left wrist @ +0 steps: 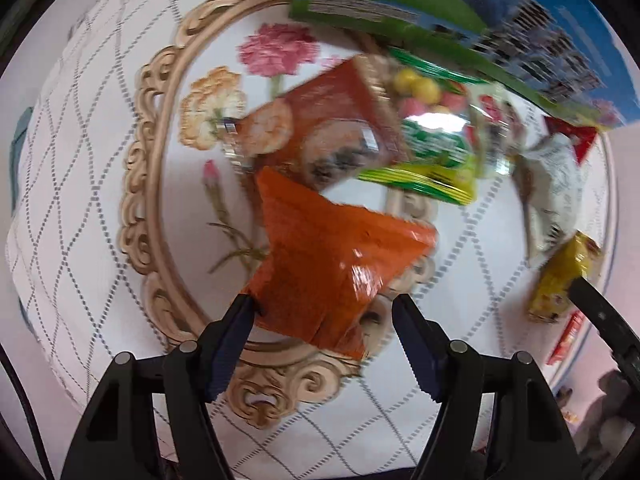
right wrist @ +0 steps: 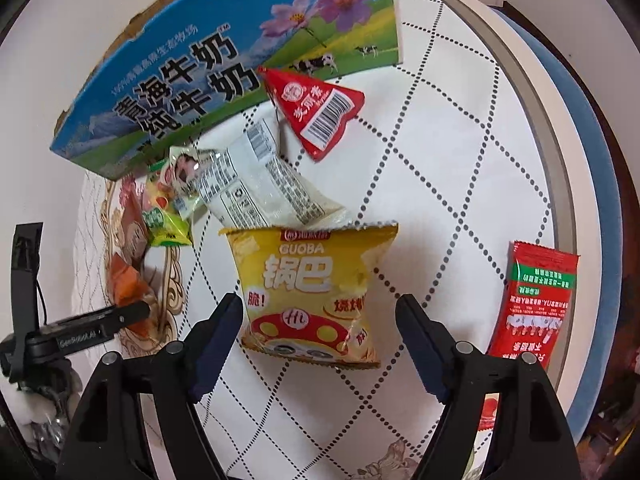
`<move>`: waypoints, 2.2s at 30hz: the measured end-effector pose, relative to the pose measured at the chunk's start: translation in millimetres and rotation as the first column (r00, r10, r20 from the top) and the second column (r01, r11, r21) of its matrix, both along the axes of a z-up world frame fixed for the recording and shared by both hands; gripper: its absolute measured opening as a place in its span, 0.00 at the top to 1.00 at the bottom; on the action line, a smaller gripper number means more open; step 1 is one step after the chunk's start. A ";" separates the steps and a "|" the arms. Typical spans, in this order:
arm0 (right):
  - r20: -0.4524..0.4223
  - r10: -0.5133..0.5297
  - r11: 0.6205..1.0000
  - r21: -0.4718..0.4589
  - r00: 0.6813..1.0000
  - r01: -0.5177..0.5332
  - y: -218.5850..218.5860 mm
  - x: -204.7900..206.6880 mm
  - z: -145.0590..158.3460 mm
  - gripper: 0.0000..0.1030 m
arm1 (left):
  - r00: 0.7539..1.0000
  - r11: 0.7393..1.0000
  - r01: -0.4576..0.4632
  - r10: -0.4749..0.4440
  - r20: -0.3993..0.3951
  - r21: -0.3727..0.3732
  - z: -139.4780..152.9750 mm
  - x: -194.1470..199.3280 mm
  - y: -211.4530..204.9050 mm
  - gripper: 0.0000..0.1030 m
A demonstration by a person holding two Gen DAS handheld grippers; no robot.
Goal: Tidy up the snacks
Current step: 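Grasp the orange bag with left tool while right tool grasps yellow Guoba bag, then place both bags into the cardboard box and open both tools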
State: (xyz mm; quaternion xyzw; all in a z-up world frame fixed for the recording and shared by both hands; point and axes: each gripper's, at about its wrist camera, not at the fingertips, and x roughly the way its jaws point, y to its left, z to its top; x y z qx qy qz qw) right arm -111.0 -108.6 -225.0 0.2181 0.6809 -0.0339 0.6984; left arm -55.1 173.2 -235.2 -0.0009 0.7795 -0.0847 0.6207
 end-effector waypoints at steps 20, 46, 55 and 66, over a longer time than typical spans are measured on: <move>-0.018 0.074 0.997 -0.026 0.997 -0.074 23.8 10.6 -16.2 0.47 | 0.998 1.000 0.003 -0.003 0.065 0.009 -11.4 18.1 -33.9 0.53; 0.242 0.043 0.995 0.081 0.969 -0.065 -15.6 73.0 119.3 0.49 | 0.946 0.974 0.037 0.037 0.322 -0.223 144.5 101.3 -97.1 0.59; 0.227 0.173 0.985 -0.059 0.958 -0.163 -32.1 194.5 113.1 0.49 | 0.975 0.988 0.028 0.007 0.224 -0.153 106.7 206.8 -147.2 0.59; 0.034 0.202 0.979 -0.043 0.979 -0.201 -53.5 232.3 41.3 0.49 | 0.999 0.991 -0.027 0.030 0.020 -0.134 34.2 224.3 -172.3 0.59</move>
